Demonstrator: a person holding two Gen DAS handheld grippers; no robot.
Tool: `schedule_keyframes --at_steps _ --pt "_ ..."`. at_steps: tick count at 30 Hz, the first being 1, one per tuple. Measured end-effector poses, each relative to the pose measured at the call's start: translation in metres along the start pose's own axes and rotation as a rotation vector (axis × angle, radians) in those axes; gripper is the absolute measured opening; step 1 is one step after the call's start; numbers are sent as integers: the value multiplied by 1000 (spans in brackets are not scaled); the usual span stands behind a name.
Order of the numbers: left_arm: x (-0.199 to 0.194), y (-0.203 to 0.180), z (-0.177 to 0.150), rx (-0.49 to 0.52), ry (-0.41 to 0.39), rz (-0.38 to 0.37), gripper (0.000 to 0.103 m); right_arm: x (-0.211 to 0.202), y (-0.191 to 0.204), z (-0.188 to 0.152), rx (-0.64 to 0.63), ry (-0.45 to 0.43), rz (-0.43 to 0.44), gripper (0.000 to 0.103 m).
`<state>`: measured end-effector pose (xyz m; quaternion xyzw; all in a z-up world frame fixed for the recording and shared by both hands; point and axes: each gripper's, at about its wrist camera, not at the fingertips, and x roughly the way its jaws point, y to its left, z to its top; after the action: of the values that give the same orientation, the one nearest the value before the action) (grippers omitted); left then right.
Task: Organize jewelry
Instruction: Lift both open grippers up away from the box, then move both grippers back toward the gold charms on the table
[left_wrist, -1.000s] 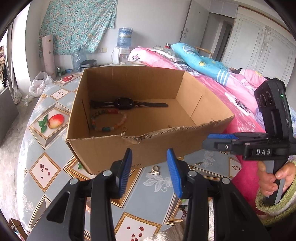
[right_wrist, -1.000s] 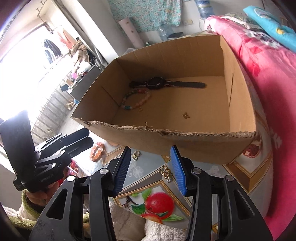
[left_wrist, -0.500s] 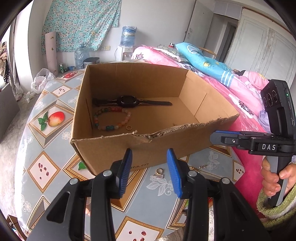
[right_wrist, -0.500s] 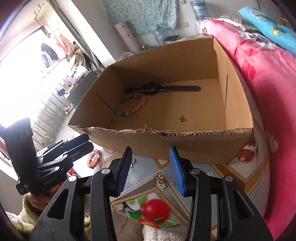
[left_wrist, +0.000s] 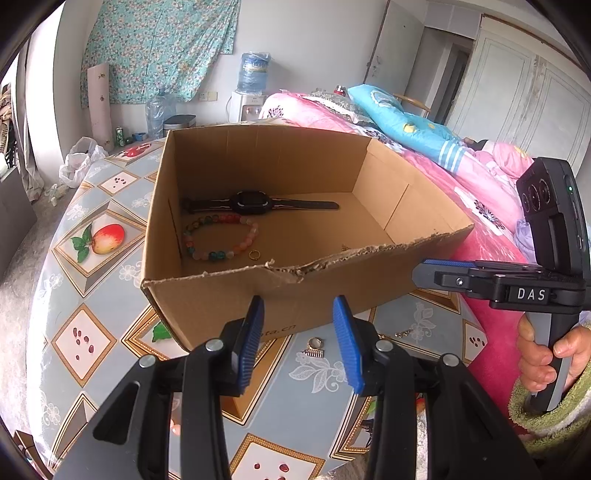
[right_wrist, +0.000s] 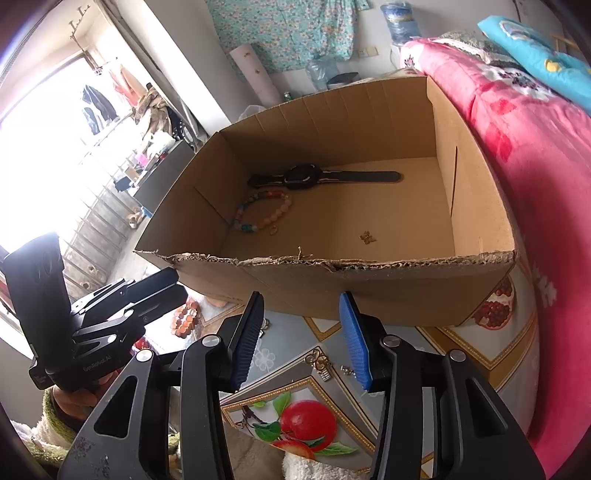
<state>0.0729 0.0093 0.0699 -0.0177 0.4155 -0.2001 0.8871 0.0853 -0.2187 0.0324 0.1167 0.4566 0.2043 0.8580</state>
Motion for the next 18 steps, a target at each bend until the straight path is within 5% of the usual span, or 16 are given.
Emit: schedule_keyframes --at_steps 14,18 --pt "1 0 1 -4 0 -3 38 3 3 -1 -9 -6 -20 43" --pt "1 0 1 1 0 4 38 0 6 -3 -34 -10 -50 57"
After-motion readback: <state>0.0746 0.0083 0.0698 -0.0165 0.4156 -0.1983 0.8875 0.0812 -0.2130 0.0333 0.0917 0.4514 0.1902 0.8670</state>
